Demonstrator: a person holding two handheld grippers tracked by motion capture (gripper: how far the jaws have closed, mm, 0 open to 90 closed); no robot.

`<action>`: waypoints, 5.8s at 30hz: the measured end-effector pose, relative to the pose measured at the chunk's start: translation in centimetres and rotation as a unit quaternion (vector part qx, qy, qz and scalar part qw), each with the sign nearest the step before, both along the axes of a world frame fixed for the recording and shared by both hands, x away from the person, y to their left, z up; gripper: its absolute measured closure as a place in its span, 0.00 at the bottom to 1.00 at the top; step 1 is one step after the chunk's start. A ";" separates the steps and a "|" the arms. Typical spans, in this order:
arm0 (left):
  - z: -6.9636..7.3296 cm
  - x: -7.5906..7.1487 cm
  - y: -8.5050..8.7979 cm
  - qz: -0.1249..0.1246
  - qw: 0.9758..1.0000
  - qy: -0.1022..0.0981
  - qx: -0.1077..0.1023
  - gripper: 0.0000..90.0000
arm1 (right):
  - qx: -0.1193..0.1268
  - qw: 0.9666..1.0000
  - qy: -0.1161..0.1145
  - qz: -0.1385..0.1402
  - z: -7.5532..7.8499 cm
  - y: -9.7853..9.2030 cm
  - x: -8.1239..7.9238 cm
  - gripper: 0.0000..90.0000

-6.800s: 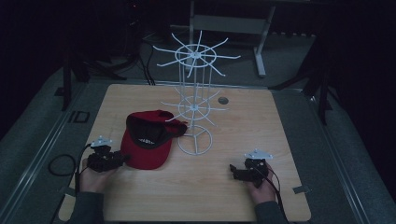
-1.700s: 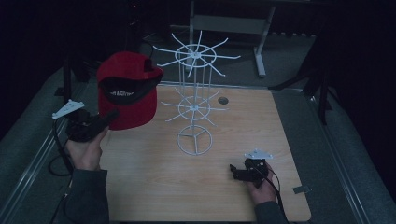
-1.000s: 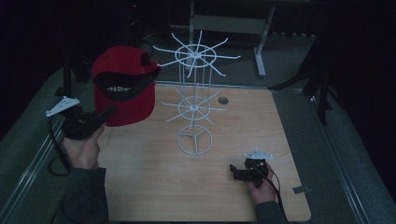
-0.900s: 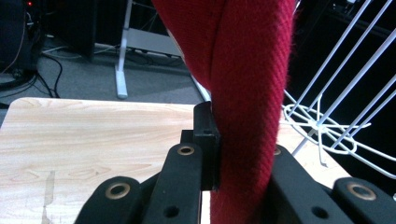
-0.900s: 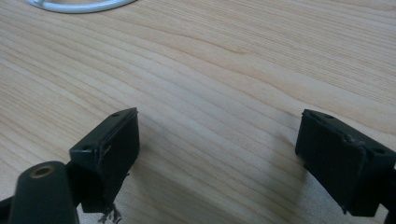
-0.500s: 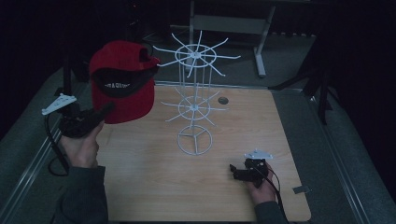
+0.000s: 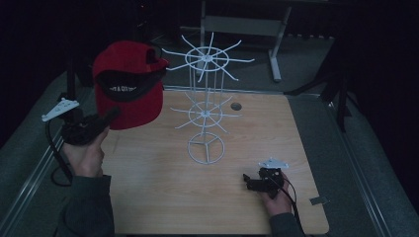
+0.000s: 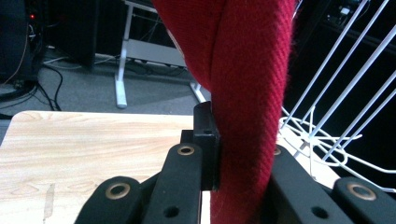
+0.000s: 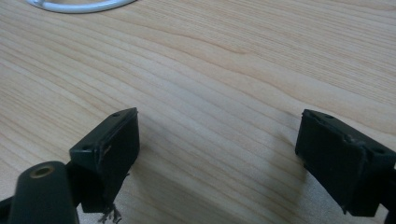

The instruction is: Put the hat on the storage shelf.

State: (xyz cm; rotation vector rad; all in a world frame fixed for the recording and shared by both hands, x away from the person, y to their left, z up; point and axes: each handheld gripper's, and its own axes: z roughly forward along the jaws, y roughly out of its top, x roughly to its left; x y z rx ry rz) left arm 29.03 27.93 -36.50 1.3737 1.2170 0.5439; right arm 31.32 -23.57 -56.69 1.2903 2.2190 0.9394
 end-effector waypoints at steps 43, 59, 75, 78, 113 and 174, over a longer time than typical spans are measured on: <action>0.6 0.1 -0.1 0.006 0.999 -0.028 -0.022 0.95 | 0.000 1.000 0.000 0.000 0.0 0.0 0.0 0.15; 0.9 0.2 -0.3 0.007 0.999 -0.032 -0.029 0.95 | 0.000 1.000 0.000 0.000 0.0 0.0 0.0 0.15; 1.7 0.4 -0.8 0.002 0.999 -0.042 -0.030 0.95 | 0.000 1.000 0.000 0.000 0.0 0.0 0.0 0.15; 1.8 0.4 -0.9 0.001 0.999 -0.043 -0.030 0.95 | 0.000 1.000 0.000 0.000 0.0 0.0 0.0 0.15; 2.7 0.8 -1.6 0.000 0.998 -0.050 -0.035 0.95 | 0.000 1.000 0.000 0.000 0.0 0.0 0.0 0.15; -0.2 -0.4 -3.2 -0.023 0.997 -0.068 -0.038 0.95 | 0.000 1.000 0.000 0.000 0.0 0.0 0.0 0.15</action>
